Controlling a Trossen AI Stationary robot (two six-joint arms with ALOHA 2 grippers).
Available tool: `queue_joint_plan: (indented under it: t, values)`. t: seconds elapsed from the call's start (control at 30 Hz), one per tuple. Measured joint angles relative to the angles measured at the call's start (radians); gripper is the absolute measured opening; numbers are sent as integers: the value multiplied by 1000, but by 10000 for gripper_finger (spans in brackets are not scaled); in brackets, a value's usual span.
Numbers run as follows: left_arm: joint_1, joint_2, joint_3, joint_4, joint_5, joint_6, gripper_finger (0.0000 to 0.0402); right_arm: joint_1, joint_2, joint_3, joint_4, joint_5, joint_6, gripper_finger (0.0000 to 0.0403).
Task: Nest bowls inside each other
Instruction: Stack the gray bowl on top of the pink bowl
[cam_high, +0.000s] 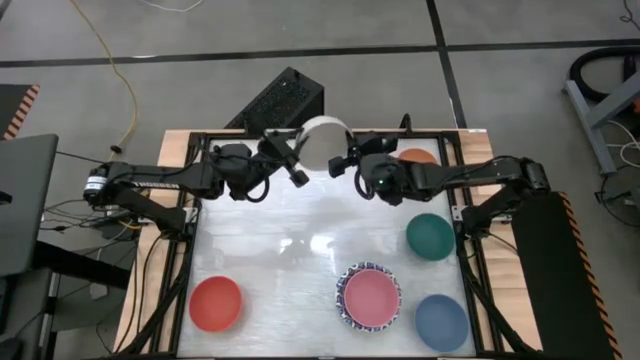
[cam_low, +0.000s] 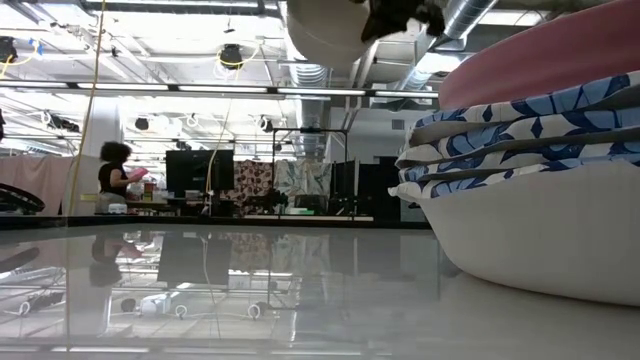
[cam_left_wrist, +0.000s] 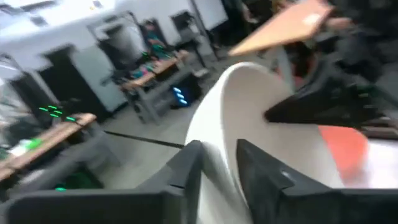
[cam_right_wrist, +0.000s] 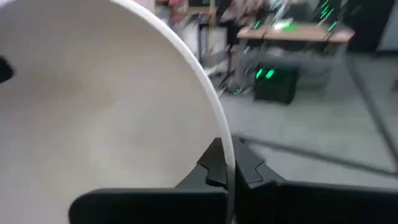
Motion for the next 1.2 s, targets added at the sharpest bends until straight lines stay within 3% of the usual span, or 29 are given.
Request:
queue_joint_plan:
  t: [0.13,0.27,0.43,0.6,0.77,0.93,1.07,1.2]
  values:
    - [-1,-24,0,-130,44,-70,144,-38,-15,0,-184,-210,198,6]
    - [-11,-65,-1,-290,46,-128,180,-72,-25,0,-317,-389,296,6]
    - [-46,-159,-1,-448,136,-264,191,-48,-41,0,-452,-629,355,6]
    - [-88,-302,-1,-572,236,-429,191,97,-47,0,-560,-812,484,6]
    - [-116,-420,-1,-652,337,-614,192,319,-39,0,-639,-833,722,6]
    - [-143,-465,-1,-739,483,-741,192,495,-38,0,-769,-744,1029,6]
    - [-170,-459,-1,-796,519,-779,192,576,-29,0,-871,-708,1204,6]
    - [-191,-431,-3,-826,507,-781,192,605,2,-3,-883,-717,1277,6]
